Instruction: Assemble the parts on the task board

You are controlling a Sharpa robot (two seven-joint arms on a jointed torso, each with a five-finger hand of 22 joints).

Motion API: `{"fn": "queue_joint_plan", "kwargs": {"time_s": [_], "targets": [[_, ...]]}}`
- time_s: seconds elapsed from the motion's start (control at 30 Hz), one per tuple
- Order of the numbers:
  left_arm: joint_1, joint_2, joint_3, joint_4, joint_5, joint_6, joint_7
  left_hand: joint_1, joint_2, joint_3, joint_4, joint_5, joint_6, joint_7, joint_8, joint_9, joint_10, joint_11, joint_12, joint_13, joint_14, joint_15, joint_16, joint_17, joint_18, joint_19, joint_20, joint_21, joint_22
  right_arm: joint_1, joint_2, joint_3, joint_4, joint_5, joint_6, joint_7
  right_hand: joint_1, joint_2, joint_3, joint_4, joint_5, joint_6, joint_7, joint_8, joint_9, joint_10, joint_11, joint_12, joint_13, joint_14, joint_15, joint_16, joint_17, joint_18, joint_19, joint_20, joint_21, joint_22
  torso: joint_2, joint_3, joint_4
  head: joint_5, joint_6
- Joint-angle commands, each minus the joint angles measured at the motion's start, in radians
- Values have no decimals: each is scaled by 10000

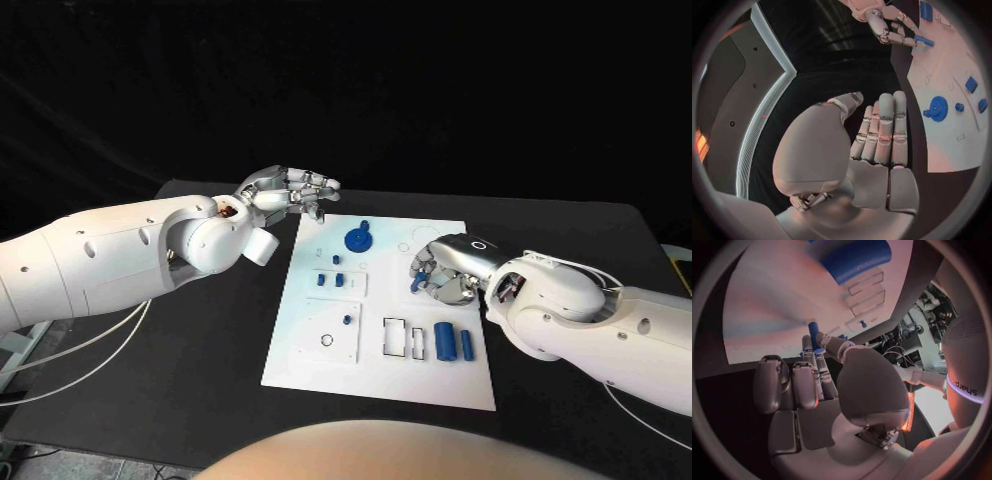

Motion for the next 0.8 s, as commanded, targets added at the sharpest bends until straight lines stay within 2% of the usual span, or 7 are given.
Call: {"fn": "queue_joint_plan", "kwargs": {"time_s": [0.03,0.2,0.27,0.37,0.57,0.7,0.8], "targets": [[6,25,8,2,61,159,49,-6,85,-55,-26,23,-69,92,31,7,-79,-22,50,16,-87,8,-37,-12,56,-3,71,-49,-9,138,-242,48,397,89,-397,-9,64,134,56,-12,56,99,-36,71,187,373,-302,-42,-1,277,-85,39,-8,-181,65,7,51,1547,-11,-15,1,27,3],[5,64,8,-48,62,171,68,-6,85,-55,-26,23,-69,92,31,7,-79,-22,50,16,-87,8,-37,-12,56,-3,71,-49,-9,320,-425,95,1061,210,-446,-27,64,134,56,-12,56,99,-36,71,187,373,-302,-42,-1,277,-85,39,-8,-181,65,7,51,1547,-16,-4,-11,86,56],[5,109,8,-96,79,191,78,-2,88,-56,-27,24,-72,92,38,8,-85,-22,59,18,-88,8,-36,-12,56,0,71,-51,-11,348,-352,106,1287,234,-467,-10,56,122,51,-16,57,99,-39,78,196,377,-304,-55,-2,278,-87,42,-5,-183,68,4,61,1554,-12,10,12,105,74],[4,166,8,-156,98,236,69,-9,88,-61,-22,23,-74,94,41,8,-88,-21,65,19,-88,9,-35,-12,55,1,72,-53,-13,330,-93,116,1478,251,-477,38,56,122,51,-18,58,98,-40,80,198,378,-304,-58,-3,274,-88,33,-28,-176,54,3,30,1542,-25,12,29,129,49],[3,257,8,-208,112,277,63,-10,87,-62,-21,23,-76,95,42,8,-91,-20,67,19,-89,9,-35,-12,55,1,73,-54,-14,108,584,116,1562,215,-501,180,57,128,63,-23,63,84,-39,80,204,371,-303,-81,-8,263,-90,10,-85,-161,25,-1,-38,1518,-45,-25,42,189,45],[3,324,8,-217,116,249,79,-10,87,-62,-21,23,-76,95,42,8,-91,-20,67,19,-89,9,-35,-12,55,1,73,-54,-14,-102,1082,97,1490,173,-501,304,55,128,68,-26,64,72,-36,79,207,366,-301,-95,-11,260,-90,5,-97,-158,18,-3,-53,1513,-22,-4,29,259,38],[4,388,8,-208,117,191,90,-10,87,-62,-21,23,-76,95,42,8,-91,-20,67,19,-89,9,-35,-12,55,1,73,-54,-14,-340,1476,70,1320,148,-489,404,49,131,73,-25,64,60,-32,78,211,361,-297,-111,-15,258,-89,0,-110,-157,15,-4,-59,1513,-25,-11,31,376,-15]]}}
